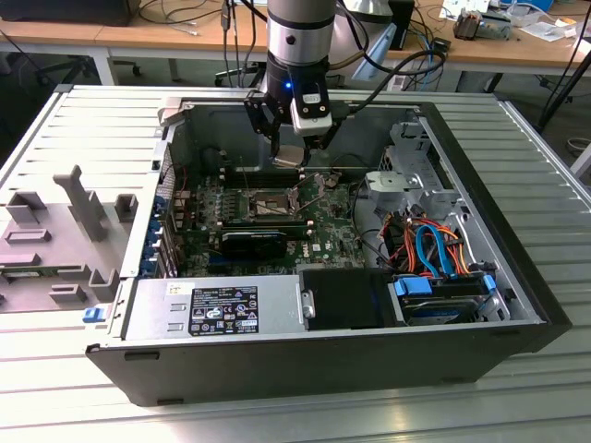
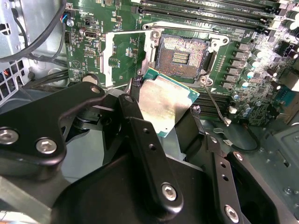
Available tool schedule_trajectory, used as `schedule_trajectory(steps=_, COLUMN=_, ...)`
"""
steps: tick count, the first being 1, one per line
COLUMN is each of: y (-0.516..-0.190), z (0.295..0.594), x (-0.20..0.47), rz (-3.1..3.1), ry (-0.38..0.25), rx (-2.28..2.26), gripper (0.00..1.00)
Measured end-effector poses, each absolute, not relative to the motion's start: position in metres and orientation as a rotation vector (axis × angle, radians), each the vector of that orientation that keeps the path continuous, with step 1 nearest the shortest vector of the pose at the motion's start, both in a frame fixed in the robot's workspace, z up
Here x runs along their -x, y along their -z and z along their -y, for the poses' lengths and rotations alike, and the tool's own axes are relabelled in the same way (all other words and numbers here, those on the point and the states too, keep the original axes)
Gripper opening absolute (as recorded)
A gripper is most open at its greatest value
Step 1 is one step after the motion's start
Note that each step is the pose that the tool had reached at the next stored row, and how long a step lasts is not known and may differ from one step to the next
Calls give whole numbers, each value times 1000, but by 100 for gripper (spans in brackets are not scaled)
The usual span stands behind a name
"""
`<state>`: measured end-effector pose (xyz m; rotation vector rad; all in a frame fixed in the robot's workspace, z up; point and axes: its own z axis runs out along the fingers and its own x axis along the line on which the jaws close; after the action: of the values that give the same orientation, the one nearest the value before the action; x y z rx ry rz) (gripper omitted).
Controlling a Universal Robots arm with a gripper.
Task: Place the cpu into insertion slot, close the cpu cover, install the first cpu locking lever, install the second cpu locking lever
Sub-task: 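Place the cpu into insertion slot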
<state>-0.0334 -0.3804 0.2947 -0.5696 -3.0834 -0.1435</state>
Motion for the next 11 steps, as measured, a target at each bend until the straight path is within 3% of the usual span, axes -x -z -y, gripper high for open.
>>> schedule_trajectory(steps=11, y=-295, z=380, x=33, rz=3082, ry=143, rx=578, gripper=55)
